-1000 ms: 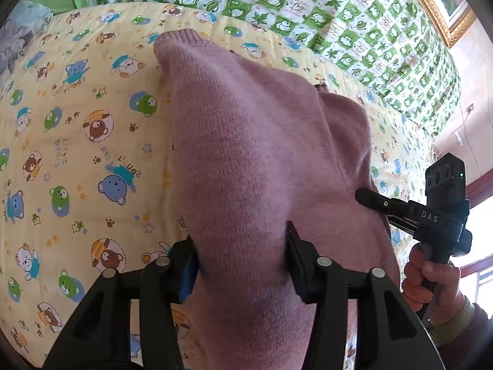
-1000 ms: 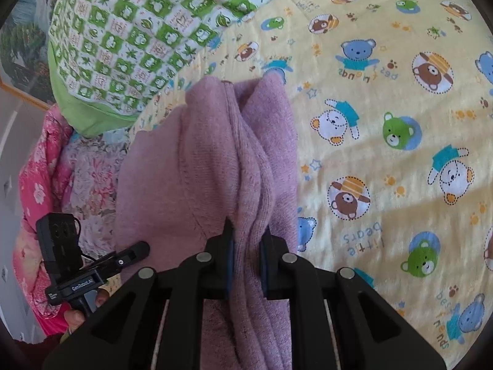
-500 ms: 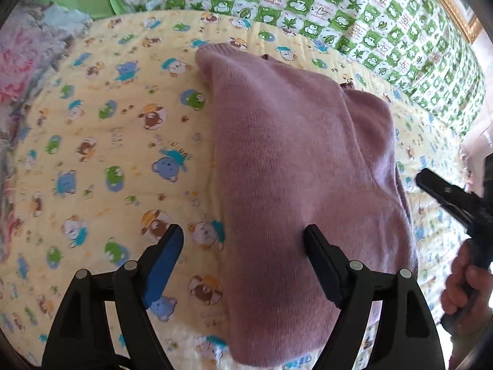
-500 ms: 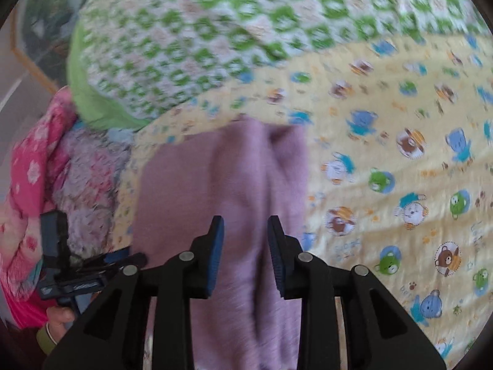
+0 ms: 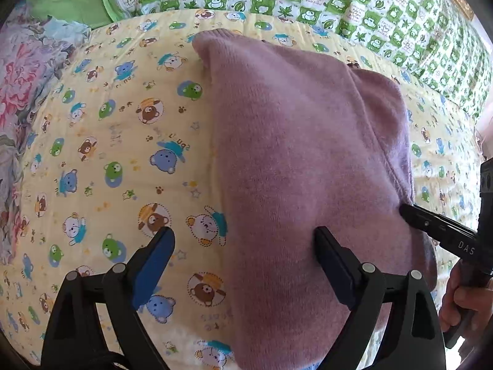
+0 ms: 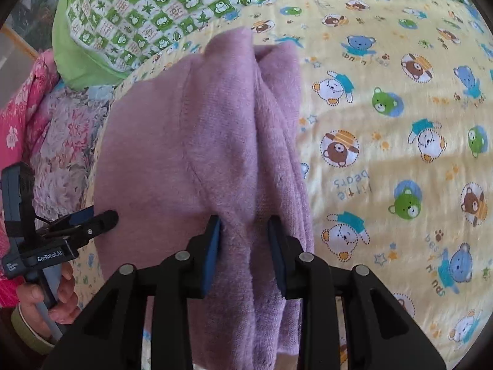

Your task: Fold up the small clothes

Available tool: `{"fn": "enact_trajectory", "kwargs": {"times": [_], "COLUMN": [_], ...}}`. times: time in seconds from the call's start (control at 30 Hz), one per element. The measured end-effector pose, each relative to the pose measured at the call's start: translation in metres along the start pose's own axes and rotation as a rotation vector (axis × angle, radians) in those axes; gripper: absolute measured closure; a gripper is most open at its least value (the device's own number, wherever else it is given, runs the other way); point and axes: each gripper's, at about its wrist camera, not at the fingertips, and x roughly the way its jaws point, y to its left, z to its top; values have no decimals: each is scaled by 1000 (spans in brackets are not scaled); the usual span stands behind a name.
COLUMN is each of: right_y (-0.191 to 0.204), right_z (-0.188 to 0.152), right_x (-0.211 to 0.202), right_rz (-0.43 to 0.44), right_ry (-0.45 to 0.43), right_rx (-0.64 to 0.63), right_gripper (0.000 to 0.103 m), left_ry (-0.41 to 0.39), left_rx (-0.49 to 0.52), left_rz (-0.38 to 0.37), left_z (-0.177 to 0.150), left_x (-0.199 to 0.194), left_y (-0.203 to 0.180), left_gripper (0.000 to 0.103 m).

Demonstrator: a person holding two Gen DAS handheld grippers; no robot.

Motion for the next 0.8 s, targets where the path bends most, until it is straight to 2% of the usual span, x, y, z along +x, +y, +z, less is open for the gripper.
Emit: {"fn": "enact_trajectory", "kwargs": {"times": [0.2,0.33,0.43,0.53,0.67,0.73,0.8], "right_y": [14,28,26,13,14,21,30], "right_z": [-10,-28,-46,-59,-65,-69,-75], "right_x": [-29,-48,-39,-35,-55,-66,-80], "right_rz": [-15,-6,-101,-141,-132,-117,-94], "right_ry": [-32,-47,10,33,-17,-47,-86], "right_rx": [-31,-96,-130,-88,-48,-57,-68], "right_gripper": [69,68,67,67,66,60,46], "left_ry": [-25,-27,10,51,19,-14,-40], "left_rx": [3,6,20,39,77,79,72], "left_rz": [12,20,50,77,101,106,105], "left_z": [-8,-31,-52,-70,-82,-86,-90], "left_x": [-25,-43,-37,-25,-37,-50,-65], "left_y": [1,5,8,6,-1,-3,-6], "left_gripper": [12,12,12,12,14,14,14]}}
